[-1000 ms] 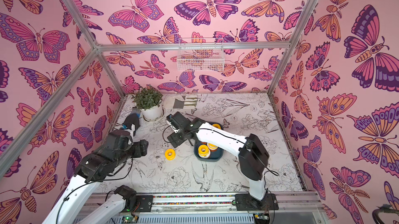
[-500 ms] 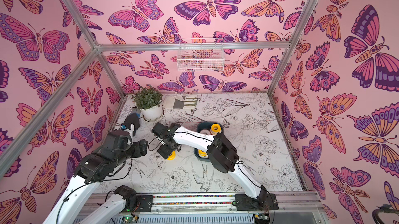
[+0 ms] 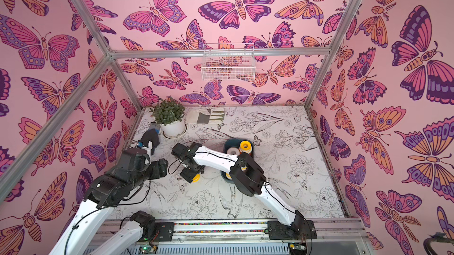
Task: Put the sealing tape into the storage box
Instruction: Pick up the sealing tape at the center of the board.
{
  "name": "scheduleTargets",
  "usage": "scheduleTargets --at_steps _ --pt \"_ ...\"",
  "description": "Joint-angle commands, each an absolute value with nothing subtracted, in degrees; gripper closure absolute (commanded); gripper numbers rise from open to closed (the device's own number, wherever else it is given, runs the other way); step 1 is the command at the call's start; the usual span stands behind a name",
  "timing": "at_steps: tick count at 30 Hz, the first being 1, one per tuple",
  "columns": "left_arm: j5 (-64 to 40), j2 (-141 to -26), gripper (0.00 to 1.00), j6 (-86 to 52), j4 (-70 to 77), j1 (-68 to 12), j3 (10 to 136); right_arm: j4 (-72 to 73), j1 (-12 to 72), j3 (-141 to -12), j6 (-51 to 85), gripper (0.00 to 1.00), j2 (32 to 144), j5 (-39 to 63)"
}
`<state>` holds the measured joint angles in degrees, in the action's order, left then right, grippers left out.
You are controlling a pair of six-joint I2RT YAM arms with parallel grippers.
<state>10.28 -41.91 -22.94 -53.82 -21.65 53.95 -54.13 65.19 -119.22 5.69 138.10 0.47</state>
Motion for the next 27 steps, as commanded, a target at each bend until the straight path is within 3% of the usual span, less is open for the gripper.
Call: scheduleTargets --at_steps 1,17,27 --pt "9.95 -42.15 0.16 -22.0 -53.39 -21.31 53.09 -55.66 65.84 -120.76 4.83 0.18 139.19 -0.77" --pt "10.03 -42.34 0.16 -21.88 -53.47 -20.83 53.0 -56.71 65.98 -120.41 4.39 0.33 137.2 -1.83" --pt "9.84 -42.24 0.16 -21.71 -53.44 -20.68 53.17 -56.18 65.97 -116.37 3.95 0.35 129.47 -2.96"
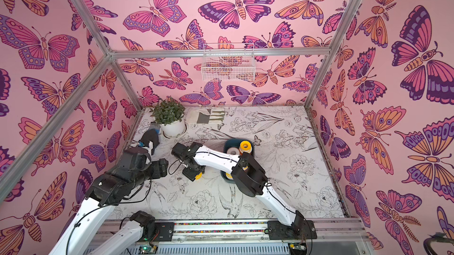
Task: Put the sealing tape into the storage box
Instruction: Pick up the sealing tape at the center of the board, then place the sealing tape in the storage box.
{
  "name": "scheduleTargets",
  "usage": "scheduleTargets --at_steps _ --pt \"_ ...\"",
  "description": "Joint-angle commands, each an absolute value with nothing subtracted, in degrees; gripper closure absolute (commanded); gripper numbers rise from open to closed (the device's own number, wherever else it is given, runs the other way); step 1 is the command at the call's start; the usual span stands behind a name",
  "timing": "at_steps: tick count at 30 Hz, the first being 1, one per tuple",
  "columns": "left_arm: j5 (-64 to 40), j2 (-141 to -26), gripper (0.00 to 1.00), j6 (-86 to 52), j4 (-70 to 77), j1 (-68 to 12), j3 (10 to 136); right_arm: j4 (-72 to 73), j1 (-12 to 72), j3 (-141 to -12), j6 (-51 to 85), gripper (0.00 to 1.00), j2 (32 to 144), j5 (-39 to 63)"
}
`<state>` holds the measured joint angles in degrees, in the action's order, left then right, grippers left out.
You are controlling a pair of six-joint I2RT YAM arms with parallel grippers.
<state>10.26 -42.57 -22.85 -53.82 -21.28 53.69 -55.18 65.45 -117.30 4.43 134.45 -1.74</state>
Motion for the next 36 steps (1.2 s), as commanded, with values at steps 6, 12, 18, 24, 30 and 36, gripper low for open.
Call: scheduleTargets --at_steps 6,12,18,24,30,36 --pt "9.67 -42.09 0.16 -21.71 -53.27 -20.48 53.09 -55.77 64.82 -112.43 3.65 0.36 123.39 -4.2" --pt "9.24 -42.5 0.16 -21.61 -53.31 -20.4 53.01 -54.13 59.83 -105.66 4.14 0.37 115.36 -4.5" --pt "8.88 -42.94 0.16 -21.53 -53.32 -20.31 52.99 -51.45 52.26 -97.35 5.34 0.38 107.84 -2.38" --pt "8.7 -43.07 0.16 -21.53 -53.27 -20.3 52.95 -50.29 46.16 -91.45 5.27 0.38 104.19 -2.24" --pt "8.51 -43.38 0.16 -21.45 -53.35 -20.22 52.91 -49.46 43.02 -90.24 5.28 0.38 105.13 -1.39" --pt "8.5 -43.37 0.16 -21.45 -53.33 -20.22 52.91 -49.41 41.91 -90.75 5.18 0.38 107.75 -2.29"
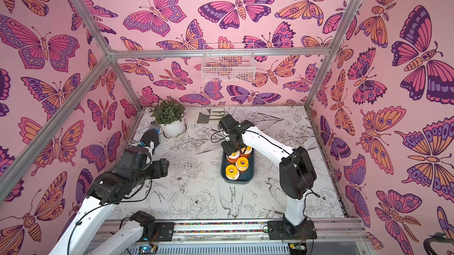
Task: Put the sealing tape into the storage box
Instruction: Place the sealing tape in the storage box.
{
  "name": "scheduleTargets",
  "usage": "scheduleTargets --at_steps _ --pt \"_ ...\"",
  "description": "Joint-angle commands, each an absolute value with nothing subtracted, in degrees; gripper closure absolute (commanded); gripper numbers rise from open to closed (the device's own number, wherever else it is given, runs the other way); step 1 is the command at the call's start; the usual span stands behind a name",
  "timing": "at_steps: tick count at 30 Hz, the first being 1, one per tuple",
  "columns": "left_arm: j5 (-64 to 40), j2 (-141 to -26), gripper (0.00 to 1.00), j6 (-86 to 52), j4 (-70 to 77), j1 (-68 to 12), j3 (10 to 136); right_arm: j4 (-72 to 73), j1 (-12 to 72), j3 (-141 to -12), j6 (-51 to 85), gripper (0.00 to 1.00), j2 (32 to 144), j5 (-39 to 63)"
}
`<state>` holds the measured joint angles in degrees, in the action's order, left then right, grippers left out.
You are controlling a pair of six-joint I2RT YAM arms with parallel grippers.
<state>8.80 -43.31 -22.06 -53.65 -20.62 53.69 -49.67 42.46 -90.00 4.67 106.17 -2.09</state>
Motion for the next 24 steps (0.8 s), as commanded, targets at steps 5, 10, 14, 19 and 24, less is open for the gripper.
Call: scheduleTargets --at_steps 5,10,14,19,24 --pt "8.37 -43.59 0.15 -21.45 -53.34 -20.21 52.91 -49.44 41.36 -91.2 5.19 0.38 109.32 -2.74" --pt "8.26 -43.68 0.15 -21.46 -53.32 -20.25 52.91 -49.48 40.96 -91.29 5.09 0.38 110.56 -3.42" --pt "8.18 -43.68 0.15 -21.45 -53.28 -20.21 52.91 -49.44 40.93 -91.38 4.99 0.38 111.31 -3.75" --pt "8.18 -43.91 0.15 -21.39 -53.27 -20.21 52.88 -49.35 40.52 -91.98 5.0 0.38 111.81 -3.72" --pt "8.13 -43.93 0.15 -21.45 -53.33 -20.21 52.82 -49.22 40.42 -92.02 4.99 0.38 112.19 -3.82"
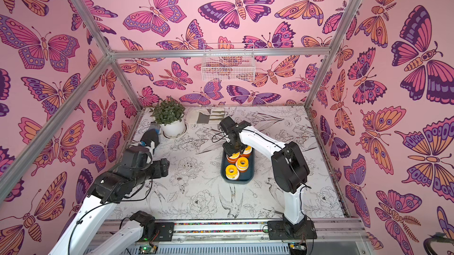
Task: Put the sealing tape into the storage box
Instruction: Place the sealing tape in the storage box.
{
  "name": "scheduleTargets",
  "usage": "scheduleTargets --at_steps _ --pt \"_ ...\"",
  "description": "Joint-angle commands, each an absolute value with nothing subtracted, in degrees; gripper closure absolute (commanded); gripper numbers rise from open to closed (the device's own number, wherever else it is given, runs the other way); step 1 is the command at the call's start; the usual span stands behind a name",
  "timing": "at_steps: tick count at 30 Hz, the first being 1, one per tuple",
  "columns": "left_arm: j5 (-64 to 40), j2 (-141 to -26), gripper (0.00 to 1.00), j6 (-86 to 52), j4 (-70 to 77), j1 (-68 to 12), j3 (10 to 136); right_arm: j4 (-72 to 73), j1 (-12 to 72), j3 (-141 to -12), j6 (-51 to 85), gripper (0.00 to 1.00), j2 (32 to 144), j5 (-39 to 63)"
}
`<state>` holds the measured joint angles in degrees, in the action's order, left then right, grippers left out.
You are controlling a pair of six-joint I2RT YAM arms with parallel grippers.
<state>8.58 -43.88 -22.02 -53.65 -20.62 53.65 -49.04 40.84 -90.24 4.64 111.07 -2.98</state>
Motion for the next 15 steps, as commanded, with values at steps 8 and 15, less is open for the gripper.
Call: scheduleTargets --at_steps 8,15 --pt "7.91 -44.35 0.15 -21.49 -53.27 -20.21 52.82 -48.69 40.34 -92.01 5.27 0.31 112.31 -3.69" --pt "7.86 -44.46 0.15 -21.45 -53.31 -20.17 52.82 -48.86 40.35 -91.93 5.32 0.28 112.21 -3.63"
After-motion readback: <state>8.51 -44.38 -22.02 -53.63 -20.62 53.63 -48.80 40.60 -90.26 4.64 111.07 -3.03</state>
